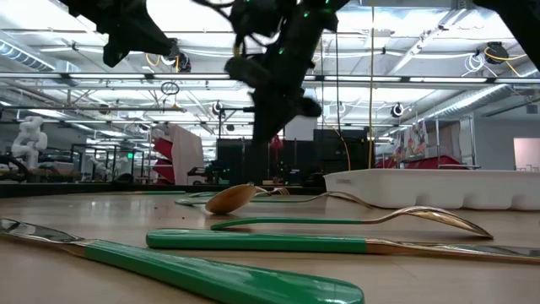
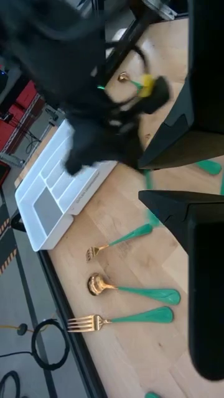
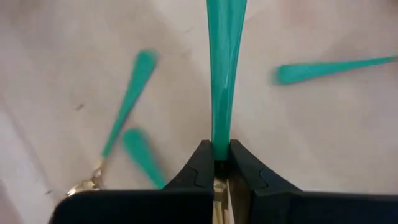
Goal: Sort silverware
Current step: Put the middle green table knife into the white cutlery tray
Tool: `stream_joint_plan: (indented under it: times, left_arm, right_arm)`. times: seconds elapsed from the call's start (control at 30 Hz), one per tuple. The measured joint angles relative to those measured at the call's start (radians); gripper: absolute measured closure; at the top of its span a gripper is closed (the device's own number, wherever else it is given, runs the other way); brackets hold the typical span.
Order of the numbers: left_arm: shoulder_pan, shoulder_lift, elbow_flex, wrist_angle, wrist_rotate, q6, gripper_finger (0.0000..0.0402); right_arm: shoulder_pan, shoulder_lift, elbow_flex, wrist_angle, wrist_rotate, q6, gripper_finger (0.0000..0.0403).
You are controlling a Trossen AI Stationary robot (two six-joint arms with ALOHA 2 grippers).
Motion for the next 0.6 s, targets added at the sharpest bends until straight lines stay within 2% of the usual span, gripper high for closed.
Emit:
stream_joint_plan:
  times: [0.17,0.3,0.6]
  left_arm:
    - [0.0,0.0,0.0,-0.001,0.0,0.0,0.0329]
    - [0.0,0.0,0.0,-0.005,0.0,0.002,0.0329]
    - [0.0,0.0,0.0,-0.005,0.0,0.026,0.0329]
  right_arm:
    - [-0.055,-0.082,0.001,-0.097,0.108,-0.034,0.0402]
    - [-0.085,-0.152,0.002,-0.223,0.191,-0.295,0.0402]
    - [-0.12,-0.22,0.002,-0.529,0.25,-1.022,0.0403]
